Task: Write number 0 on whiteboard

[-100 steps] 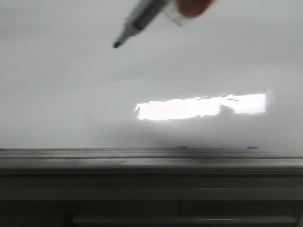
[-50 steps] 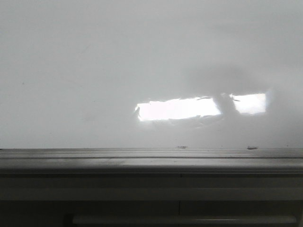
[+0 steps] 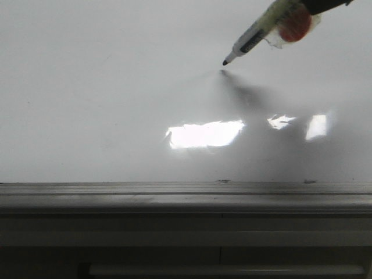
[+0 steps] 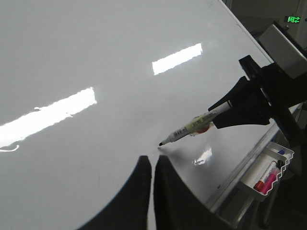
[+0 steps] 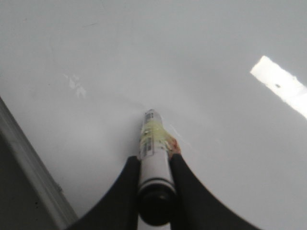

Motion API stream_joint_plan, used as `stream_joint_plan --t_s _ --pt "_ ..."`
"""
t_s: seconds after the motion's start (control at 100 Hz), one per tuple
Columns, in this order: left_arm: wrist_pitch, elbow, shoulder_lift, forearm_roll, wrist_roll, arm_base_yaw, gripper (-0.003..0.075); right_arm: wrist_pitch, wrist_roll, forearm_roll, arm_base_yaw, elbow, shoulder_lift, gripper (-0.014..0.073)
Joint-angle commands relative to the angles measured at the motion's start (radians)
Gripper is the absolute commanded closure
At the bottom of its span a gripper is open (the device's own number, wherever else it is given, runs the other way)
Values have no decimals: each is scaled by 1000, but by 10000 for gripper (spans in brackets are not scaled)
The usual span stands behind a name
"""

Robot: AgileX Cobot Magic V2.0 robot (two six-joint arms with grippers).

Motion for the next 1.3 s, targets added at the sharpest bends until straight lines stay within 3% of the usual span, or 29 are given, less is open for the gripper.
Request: stream_joint_plan --t_s 0.0,0.44,0.71,0.97,1.29 --pt "-67 -26 14 23 -10 0 740 -79 9 -67 -5 -70 22 641" --pt "-61 -26 14 23 -10 0 740 -56 13 -90 -5 -115 89 641" --pt "-59 -26 14 23 -10 0 740 -86 13 -2 -1 -115 118 641" --pt "-59 -26 14 23 -10 0 740 30 13 47 -1 -115 118 641" --pt "-59 -26 14 42 -10 0 740 74 13 85 34 -115 118 641"
